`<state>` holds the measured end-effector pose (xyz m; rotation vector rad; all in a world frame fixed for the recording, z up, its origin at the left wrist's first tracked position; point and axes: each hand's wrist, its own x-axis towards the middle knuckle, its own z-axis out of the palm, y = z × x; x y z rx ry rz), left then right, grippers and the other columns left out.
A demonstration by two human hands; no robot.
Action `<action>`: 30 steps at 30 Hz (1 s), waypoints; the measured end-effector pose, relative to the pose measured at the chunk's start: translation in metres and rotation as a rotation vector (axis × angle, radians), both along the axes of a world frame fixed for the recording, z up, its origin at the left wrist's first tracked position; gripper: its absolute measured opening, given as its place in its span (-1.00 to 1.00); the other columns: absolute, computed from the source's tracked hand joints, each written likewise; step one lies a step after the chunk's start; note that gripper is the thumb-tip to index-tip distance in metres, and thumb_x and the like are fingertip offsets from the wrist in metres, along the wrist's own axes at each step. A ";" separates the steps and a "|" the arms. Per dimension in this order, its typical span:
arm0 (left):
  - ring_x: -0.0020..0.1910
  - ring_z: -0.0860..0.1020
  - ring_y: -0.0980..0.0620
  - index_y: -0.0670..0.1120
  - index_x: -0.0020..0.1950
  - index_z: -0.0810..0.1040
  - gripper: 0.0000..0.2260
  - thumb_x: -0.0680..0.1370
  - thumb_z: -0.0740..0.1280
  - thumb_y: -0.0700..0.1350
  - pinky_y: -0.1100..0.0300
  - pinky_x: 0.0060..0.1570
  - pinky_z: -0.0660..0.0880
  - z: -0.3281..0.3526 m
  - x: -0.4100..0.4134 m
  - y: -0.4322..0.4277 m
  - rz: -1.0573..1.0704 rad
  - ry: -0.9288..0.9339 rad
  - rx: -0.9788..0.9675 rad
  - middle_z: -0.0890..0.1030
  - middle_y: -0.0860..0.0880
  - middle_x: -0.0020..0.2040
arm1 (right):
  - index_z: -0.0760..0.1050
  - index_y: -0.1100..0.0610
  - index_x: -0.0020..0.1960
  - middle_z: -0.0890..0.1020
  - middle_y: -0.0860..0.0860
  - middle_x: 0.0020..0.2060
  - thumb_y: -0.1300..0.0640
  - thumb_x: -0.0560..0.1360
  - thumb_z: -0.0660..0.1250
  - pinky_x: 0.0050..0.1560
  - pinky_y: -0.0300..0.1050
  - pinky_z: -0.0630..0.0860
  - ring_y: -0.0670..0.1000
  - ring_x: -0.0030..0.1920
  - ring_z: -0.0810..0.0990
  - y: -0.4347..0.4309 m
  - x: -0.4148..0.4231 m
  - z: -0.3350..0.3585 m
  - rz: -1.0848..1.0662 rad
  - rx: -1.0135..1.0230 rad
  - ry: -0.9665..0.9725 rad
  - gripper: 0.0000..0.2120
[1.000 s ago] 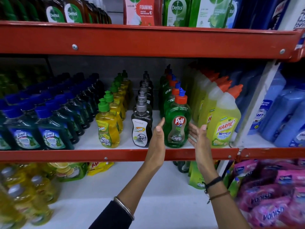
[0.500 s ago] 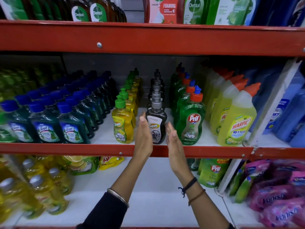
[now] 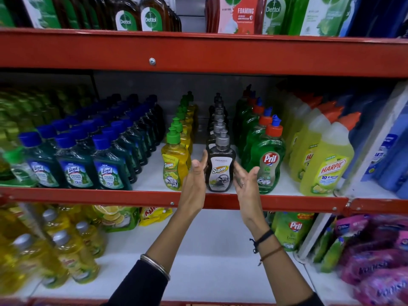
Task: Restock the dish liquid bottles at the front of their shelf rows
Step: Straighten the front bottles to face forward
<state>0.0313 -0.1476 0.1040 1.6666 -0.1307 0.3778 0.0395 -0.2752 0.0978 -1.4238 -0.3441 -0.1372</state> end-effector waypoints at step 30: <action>0.31 0.36 0.08 0.15 0.44 0.26 0.13 0.01 -0.10 0.72 0.07 0.27 0.25 0.012 -0.011 0.102 0.025 0.051 -0.150 0.39 0.04 0.32 | 0.25 -0.03 0.44 0.35 -0.12 0.41 -0.61 0.26 -0.06 0.50 -0.02 0.19 -0.16 0.43 0.30 0.111 -0.011 -0.011 -0.021 -0.050 -0.034 -0.05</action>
